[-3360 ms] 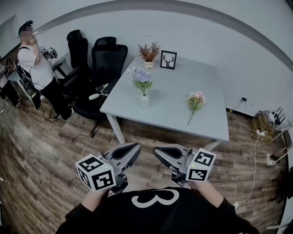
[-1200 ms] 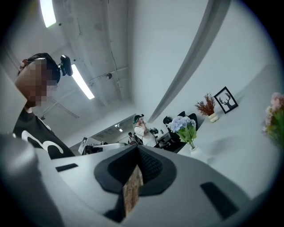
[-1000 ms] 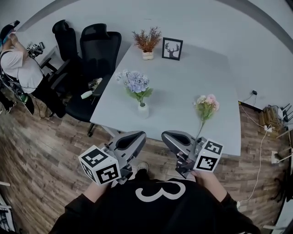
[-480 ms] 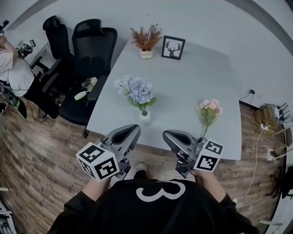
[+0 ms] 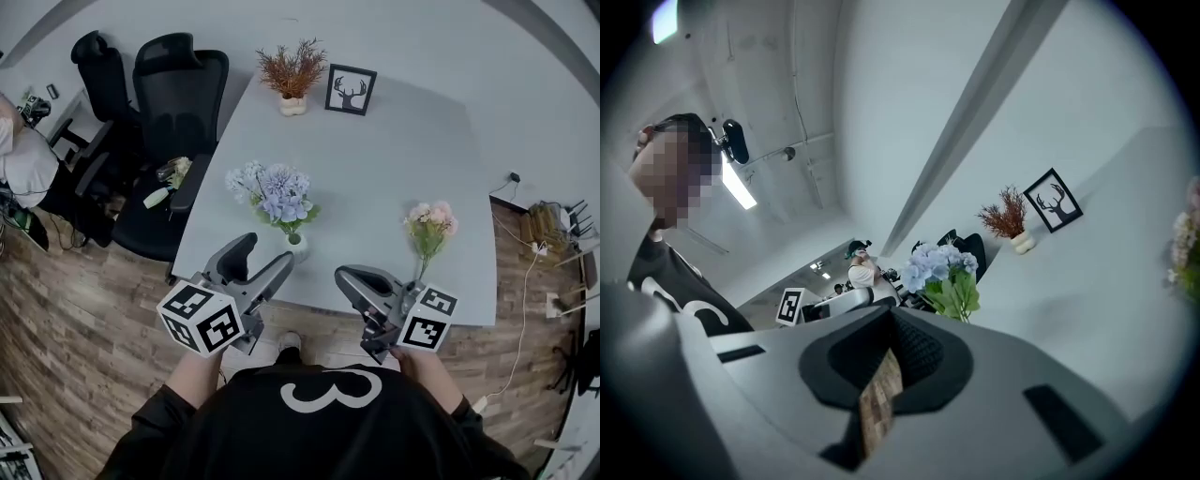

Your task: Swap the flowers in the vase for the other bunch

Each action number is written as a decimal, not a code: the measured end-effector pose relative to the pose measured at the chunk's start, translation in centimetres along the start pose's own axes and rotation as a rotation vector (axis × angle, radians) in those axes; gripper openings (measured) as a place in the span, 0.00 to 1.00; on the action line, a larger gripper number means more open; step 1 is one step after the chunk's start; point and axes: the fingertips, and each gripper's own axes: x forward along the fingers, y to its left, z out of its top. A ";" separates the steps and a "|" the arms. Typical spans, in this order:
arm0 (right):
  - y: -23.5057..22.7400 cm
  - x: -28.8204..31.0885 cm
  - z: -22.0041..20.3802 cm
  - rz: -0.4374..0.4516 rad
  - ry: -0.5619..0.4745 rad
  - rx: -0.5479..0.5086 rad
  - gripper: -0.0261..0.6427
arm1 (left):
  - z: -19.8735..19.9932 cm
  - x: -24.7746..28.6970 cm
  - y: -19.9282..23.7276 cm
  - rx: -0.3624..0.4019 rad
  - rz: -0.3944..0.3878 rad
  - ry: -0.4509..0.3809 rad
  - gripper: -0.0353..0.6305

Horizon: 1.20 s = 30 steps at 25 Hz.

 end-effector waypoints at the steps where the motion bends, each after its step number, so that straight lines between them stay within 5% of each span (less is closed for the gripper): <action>1: -0.1 0.1 0.1 -0.004 -0.003 0.001 0.05 | -0.2 0.3 0.6 0.016 0.026 0.011 0.58; 9: -1.6 0.8 0.8 -0.041 -0.006 0.012 0.05 | -2.3 3.5 5.5 0.068 0.152 0.085 0.79; 30: -4.9 -0.6 1.4 -0.171 -0.056 0.028 0.05 | -4.0 9.4 5.2 0.038 -0.103 0.131 0.78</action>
